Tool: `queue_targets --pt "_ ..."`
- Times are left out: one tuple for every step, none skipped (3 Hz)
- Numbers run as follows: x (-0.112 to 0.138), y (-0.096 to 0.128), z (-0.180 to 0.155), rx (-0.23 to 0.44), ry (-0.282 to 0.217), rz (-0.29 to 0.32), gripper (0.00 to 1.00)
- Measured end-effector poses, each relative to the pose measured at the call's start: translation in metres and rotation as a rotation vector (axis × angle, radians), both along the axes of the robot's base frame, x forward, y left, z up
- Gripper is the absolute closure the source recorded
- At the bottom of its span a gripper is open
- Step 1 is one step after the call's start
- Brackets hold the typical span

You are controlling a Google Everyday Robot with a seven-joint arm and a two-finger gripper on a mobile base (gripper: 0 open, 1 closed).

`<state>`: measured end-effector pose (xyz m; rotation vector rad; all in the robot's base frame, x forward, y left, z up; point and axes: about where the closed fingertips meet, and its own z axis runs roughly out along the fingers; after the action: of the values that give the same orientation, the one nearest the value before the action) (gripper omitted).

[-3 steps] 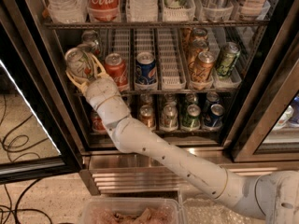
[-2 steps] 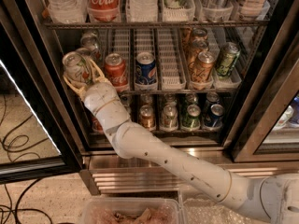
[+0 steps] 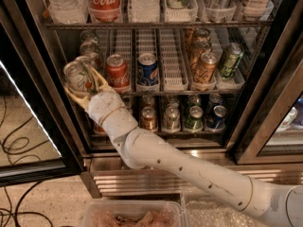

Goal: Pick 7up can from middle shelf of fridge

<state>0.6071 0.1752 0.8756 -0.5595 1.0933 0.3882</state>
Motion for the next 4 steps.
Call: queue_targets --pt "-0.017 -0.009 -0.008 -0.035 0.055 0.033 1.0" --pt "-0.033 -0.02 -0.019 -0.079 0.104 0.074 1.0" --pt "-0.048 -0.04 -0.038 -0.15 0.183 0.133 1.0" --pt "-0.059 -0.067 -0.049 -0.233 0.253 0.187 1.0"
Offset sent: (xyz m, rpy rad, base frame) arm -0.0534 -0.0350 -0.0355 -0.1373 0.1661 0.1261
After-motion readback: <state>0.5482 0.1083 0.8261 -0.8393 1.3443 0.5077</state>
